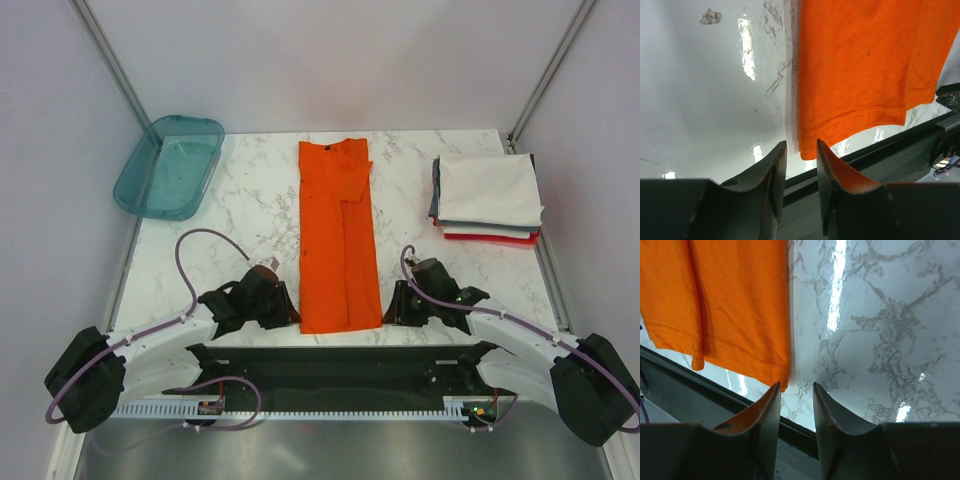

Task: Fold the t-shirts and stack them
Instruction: Fold the tshirt

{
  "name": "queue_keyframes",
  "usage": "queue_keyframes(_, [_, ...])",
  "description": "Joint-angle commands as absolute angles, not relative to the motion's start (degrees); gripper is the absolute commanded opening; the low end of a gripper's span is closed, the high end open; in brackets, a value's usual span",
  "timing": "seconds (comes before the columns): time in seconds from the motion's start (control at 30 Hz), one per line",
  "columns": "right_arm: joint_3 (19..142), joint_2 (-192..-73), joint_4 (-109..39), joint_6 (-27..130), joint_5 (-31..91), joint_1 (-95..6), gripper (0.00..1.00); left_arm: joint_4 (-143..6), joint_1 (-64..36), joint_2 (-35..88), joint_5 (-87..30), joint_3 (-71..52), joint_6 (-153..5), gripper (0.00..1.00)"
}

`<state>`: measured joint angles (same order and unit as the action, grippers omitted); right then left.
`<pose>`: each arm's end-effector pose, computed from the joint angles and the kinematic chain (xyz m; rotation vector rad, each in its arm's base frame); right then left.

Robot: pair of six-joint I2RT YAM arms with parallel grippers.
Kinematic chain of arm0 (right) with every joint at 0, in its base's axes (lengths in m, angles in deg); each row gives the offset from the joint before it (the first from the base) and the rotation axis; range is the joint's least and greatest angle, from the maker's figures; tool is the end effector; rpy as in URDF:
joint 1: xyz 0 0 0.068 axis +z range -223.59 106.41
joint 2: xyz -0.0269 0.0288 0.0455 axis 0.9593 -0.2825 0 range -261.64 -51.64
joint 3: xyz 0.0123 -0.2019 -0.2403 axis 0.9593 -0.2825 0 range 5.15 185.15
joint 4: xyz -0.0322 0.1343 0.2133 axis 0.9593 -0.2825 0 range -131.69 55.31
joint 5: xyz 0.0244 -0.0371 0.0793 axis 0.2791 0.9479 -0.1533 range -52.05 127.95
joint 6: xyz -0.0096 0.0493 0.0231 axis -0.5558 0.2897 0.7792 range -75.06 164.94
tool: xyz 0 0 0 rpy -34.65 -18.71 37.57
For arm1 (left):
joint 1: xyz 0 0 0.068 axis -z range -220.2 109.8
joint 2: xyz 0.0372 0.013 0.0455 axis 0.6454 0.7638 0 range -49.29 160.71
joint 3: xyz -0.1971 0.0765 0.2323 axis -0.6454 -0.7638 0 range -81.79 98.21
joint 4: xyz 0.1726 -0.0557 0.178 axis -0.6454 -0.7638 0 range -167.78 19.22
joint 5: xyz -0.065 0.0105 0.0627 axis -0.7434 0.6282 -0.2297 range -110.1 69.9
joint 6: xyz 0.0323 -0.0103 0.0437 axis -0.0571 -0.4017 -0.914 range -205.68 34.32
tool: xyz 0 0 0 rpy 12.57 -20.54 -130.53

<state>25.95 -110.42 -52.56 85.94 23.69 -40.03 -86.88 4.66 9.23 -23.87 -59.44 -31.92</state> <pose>0.1174 0.0890 0.1856 0.0718 2.7111 0.7741 0.1082 -0.1110 0.1951 -0.1768 2.6566 -0.7468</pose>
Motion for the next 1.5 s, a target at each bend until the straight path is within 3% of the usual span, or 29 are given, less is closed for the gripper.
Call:
queue_keyframes(0.0, [25.28, -110.34, -48.94, 87.57, 21.17, -39.67, 0.40, -83.44, 4.98, 9.15, -26.51, -60.34, -29.43, 0.38])
queue_keyframes(0.33, [25.45, -114.83, -45.77, 87.57, 19.41, -39.14, 0.36, -77.55, 5.07, 12.49, -29.59, -61.93, -28.20, 0.41])
queue_keyframes(0.43, [25.45, -115.18, -45.42, 87.31, 18.97, -39.05, 0.34, -76.32, 5.07, 13.28, -29.77, -62.19, -28.20, 0.34])
queue_keyframes(0.7, [26.07, -116.24, -44.80, 86.87, 18.18, -38.88, 0.13, -74.92, 5.06, 14.60, -30.38, -62.36, -28.29, 0.28])
queue_keyframes(0.83, [26.86, -115.89, -44.80, 86.95, 17.91, -38.87, 0.00, -74.21, 4.98, 14.34, -30.38, -62.80, -28.20, 0.02])
queue_keyframes(1.07, [33.43, -115.01, -47.95, 86.35, 19.84, -38.96, 0.00, -76.92, 3.49, 11.09, -30.99, -59.92, -28.63, 0.02])
queue_keyframes(1.47, [50.48, -123.87, -50.25, 81.07, 25.83, -43.00, 0.00, -79.92, -10.40, 16.52, -38.20, -44.89, -36.27, 0.02])
